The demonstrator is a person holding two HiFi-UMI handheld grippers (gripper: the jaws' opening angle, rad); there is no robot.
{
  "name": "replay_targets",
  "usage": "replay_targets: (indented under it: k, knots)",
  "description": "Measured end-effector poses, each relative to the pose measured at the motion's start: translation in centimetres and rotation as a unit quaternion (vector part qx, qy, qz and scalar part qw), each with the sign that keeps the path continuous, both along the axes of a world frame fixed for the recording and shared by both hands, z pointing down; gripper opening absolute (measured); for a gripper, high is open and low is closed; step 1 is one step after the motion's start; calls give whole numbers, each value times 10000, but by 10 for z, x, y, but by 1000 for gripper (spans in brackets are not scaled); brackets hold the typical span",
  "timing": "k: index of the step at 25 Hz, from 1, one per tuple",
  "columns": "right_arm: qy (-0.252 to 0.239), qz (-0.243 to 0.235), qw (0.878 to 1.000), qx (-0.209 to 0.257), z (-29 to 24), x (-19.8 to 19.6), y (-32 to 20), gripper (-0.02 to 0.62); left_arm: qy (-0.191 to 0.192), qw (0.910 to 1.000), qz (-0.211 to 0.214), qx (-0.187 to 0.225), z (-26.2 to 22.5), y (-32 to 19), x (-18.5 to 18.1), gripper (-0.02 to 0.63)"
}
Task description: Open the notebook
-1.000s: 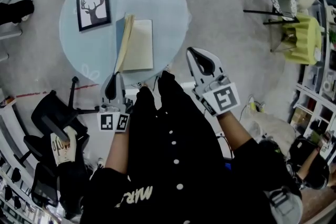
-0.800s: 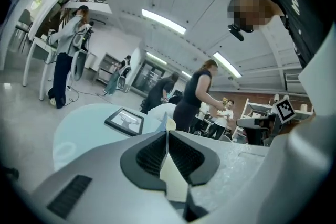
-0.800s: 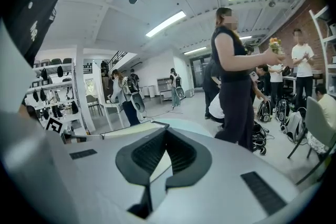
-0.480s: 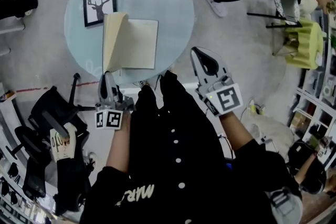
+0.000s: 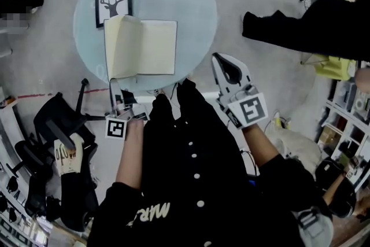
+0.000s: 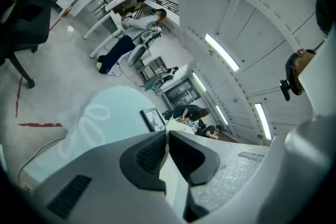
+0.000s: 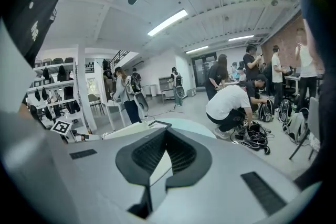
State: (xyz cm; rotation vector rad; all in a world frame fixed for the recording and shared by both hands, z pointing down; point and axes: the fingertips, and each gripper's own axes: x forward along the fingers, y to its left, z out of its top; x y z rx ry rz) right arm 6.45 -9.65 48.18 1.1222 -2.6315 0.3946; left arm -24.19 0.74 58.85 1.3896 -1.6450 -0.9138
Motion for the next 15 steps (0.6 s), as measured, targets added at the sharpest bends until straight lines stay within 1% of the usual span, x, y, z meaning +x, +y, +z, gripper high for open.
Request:
replay_targets:
  k: [5, 9, 13, 15]
  knots:
    - [5, -40, 10000, -6, 2, -3, -3, 2, 339, 9993, -113, 99, 9, 3, -6, 20]
    - [106, -58, 9999, -101, 5, -4, -3, 2, 759, 9963, -412, 32, 27, 11, -21, 20]
    - [215, -60, 9996, -164, 9, -3, -3, 2, 854, 9957, -348, 40, 32, 14, -19, 20]
    - [152, -67, 9998, -111, 9, -4, -5, 2, 923, 9948, -429, 25, 36, 16, -22, 20]
